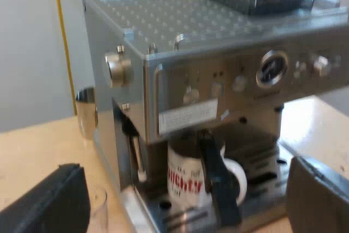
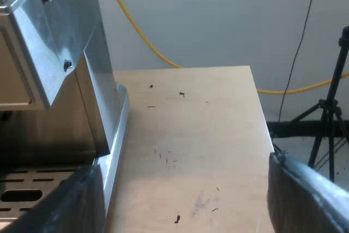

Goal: Place mug into machine

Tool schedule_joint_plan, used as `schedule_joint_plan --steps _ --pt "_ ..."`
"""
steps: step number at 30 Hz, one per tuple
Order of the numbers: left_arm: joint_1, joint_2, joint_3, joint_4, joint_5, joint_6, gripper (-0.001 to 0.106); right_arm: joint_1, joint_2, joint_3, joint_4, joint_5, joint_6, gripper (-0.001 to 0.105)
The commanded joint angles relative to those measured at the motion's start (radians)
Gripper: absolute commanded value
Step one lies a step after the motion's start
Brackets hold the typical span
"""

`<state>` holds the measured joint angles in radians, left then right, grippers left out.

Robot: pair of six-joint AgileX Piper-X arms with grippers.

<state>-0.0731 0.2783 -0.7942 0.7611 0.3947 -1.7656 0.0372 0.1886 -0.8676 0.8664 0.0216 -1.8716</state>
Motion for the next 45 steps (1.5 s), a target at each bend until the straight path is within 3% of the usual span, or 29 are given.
schedule_joint_plan --steps 1,10,15,19,21,27,32,45 --pt "-0.003 -0.066 -0.005 0.080 -0.039 0.022 0.079 -0.004 -0.068 0.019 -0.010 0.004 -0.014 0.064" --pt "-0.001 -0.247 -0.005 0.118 -0.055 0.022 0.079 -0.004 -0.246 0.066 0.035 0.054 -0.010 0.064" --pt "-0.001 -0.336 -0.005 0.244 -0.055 0.022 0.079 -0.002 -0.241 0.065 0.103 0.059 -0.010 0.064" --pt "0.002 -0.331 -0.014 0.328 -0.054 0.027 0.079 -0.002 -0.241 0.065 0.110 0.042 -0.010 0.064" --pt "0.001 -0.331 -0.011 0.370 -0.068 0.070 0.079 -0.002 -0.241 0.065 0.110 0.042 -0.010 0.064" --pt "0.001 -0.331 0.020 0.360 -0.078 0.073 0.079 -0.002 -0.241 0.085 0.110 0.042 -0.010 0.064" --pt "0.001 -0.331 0.113 0.339 -0.077 0.073 0.079 -0.002 -0.241 0.129 0.110 0.042 0.052 0.064" --pt "0.001 -0.331 0.279 0.260 -0.077 0.073 0.079 -0.002 -0.241 0.259 0.116 0.042 0.054 0.064"
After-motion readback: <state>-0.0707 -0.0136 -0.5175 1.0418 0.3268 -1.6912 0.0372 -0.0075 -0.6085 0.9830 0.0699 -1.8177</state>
